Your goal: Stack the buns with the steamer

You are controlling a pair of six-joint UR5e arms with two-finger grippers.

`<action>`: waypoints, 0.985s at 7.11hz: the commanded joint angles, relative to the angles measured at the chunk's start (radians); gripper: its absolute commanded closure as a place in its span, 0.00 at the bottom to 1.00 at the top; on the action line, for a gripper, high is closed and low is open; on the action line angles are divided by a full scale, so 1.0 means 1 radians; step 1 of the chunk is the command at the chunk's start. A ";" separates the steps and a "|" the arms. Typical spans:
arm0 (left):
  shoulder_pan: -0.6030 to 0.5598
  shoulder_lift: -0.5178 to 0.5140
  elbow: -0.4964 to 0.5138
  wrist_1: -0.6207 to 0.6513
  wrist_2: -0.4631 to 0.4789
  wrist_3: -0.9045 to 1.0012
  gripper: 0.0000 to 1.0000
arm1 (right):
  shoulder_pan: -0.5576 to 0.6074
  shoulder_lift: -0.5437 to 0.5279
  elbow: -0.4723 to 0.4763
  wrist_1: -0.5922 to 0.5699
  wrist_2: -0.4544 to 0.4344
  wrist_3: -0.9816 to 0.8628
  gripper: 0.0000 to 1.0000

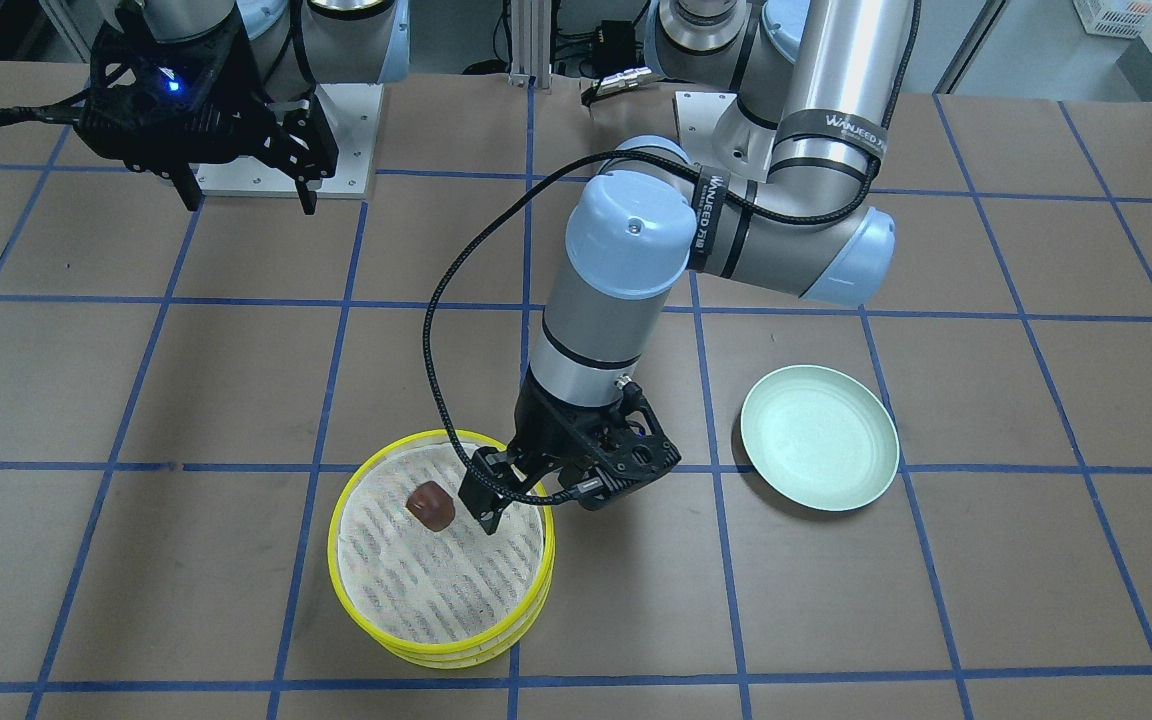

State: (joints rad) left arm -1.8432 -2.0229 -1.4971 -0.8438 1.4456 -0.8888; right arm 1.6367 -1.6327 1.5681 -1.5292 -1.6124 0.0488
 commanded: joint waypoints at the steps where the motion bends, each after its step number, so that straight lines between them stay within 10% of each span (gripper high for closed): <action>1: 0.044 0.029 0.001 -0.034 0.001 0.034 0.00 | 0.000 0.001 0.000 0.000 0.002 0.005 0.00; 7: 0.373 0.234 0.008 -0.455 0.060 0.727 0.00 | 0.000 -0.004 0.000 -0.067 0.002 0.002 0.00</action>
State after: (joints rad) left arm -1.5176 -1.8391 -1.4918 -1.2171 1.4729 -0.2896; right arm 1.6367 -1.6363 1.5677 -1.5585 -1.6120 0.0528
